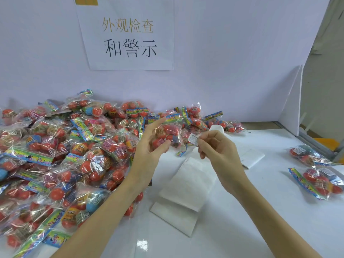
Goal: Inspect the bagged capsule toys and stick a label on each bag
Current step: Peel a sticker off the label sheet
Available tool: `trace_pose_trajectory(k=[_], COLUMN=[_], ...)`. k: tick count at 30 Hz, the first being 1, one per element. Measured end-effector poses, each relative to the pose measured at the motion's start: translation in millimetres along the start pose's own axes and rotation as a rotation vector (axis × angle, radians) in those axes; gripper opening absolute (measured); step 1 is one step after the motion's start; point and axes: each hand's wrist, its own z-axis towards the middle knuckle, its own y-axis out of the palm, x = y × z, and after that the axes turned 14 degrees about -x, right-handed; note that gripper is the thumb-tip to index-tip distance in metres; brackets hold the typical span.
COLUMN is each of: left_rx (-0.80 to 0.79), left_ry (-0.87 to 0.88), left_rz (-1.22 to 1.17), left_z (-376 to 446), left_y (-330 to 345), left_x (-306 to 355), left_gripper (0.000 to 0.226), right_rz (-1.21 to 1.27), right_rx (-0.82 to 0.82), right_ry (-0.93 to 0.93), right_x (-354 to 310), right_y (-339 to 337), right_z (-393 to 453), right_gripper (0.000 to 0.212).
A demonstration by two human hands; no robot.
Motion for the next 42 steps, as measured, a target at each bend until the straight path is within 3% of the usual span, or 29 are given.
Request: trace_pose_trajectory(k=[7,12,20,28,33,37,42], left_rx=[-0.067,-0.115,-0.181,-0.208,-0.194,-0.156,-0.165], left_ry=[0.032,0.037,0.054,0.013,0.028,0.066,0.101], left_rz=[0.036,0.062,0.012,-0.012,-0.028,0.031,0.037], left_z=[-1,-1,-2,-2,-2,-3,-1], left_y=[2,4,5,3,5,6,7], left_x=[-3,-3,-2,-2,0,-2,-1], left_gripper=[0.051,0.051,0.057,0.064,0.044,0.044,0.050], right_rz=[-0.101,-0.169,-0.273,-0.318,-0.356,-0.369,-0.444], right_rx=[-0.093,-0.114,-0.142,-0.144,-0.147,-0.137,-0.044], right_ry=[0.013,-0.004,-0.033,-0.056,-0.054,-0.059,-0.077], right_x=[4,6,11,17,17,18,18], right_y=[5,8,7,7,7,8,13], right_z=[-1,-1,-1,-1,-2,-2,-2], right_gripper=[0.011,0.029,0.036,0.039,0.041,0.041,0.043])
